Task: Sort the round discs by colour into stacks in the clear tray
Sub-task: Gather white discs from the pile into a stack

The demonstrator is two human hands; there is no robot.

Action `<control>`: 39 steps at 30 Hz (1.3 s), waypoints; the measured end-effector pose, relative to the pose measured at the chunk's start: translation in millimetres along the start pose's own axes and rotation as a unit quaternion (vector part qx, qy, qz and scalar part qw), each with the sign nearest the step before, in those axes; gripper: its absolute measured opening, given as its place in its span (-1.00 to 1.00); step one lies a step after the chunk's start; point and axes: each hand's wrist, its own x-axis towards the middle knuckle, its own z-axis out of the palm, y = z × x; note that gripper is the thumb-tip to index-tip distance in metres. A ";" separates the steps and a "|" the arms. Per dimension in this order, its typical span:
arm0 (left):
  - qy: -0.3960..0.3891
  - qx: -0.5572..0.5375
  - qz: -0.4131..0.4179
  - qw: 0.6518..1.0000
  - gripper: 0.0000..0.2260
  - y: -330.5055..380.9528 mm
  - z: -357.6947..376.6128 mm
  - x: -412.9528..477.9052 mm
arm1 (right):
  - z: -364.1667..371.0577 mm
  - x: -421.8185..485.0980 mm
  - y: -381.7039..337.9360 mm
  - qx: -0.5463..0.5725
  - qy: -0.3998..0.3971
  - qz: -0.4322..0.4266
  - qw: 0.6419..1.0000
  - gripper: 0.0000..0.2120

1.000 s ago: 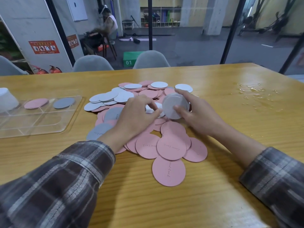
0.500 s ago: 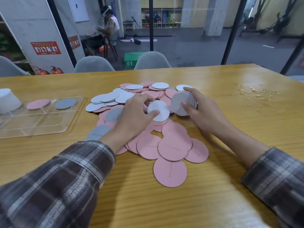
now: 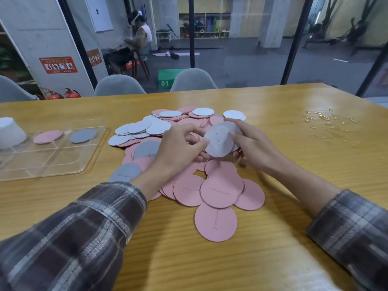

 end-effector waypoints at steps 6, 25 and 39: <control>0.021 0.008 -0.004 1.000 -0.88 -0.5 6.4 3.0 | 2.5 -2.0 1.5 -0.029 -0.010 -0.026 0.999 -0.66; 0.001 0.202 0.131 0.971 -0.94 -12.1 28.0 34.7 | -38.7 8.0 7.0 -0.186 0.081 -0.067 0.977 -0.54; -0.039 0.256 0.113 0.959 -0.51 -14.8 52.6 46.9 | -80.2 12.3 26.5 -0.222 0.110 -0.015 0.969 -0.51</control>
